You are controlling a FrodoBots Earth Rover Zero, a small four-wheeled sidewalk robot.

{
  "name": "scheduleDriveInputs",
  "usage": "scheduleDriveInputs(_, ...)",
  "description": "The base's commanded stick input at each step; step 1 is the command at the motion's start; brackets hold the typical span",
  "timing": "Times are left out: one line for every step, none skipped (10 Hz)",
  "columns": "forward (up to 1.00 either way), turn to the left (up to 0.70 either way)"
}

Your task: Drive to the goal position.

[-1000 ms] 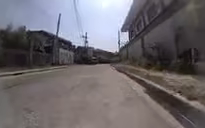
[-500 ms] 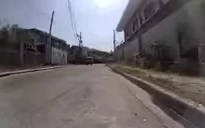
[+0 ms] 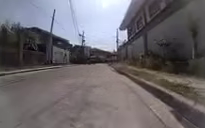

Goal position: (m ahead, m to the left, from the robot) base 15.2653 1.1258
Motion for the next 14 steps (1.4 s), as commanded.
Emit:
scheduleDriveInputs(1.00, 0.00)
scheduleDriveInputs(1.00, 0.00)
scheduleDriveInputs(1.00, 0.00)
scheduleDriveInputs(1.00, 0.00)
scheduleDriveInputs(1.00, -0.15)
scheduleDriveInputs(1.00, -0.36)
scheduleDriveInputs(1.00, -0.40)
scheduleDriveInputs(1.00, -0.38)
scheduleDriveInputs(1.00, -0.34)
scheduleDriveInputs(1.00, -0.22)
scheduleDriveInputs(1.00, -0.06)
scheduleDriveInputs(1.00, 0.00)
scheduleDriveInputs(1.00, 0.00)
scheduleDriveInputs(1.00, 0.00)
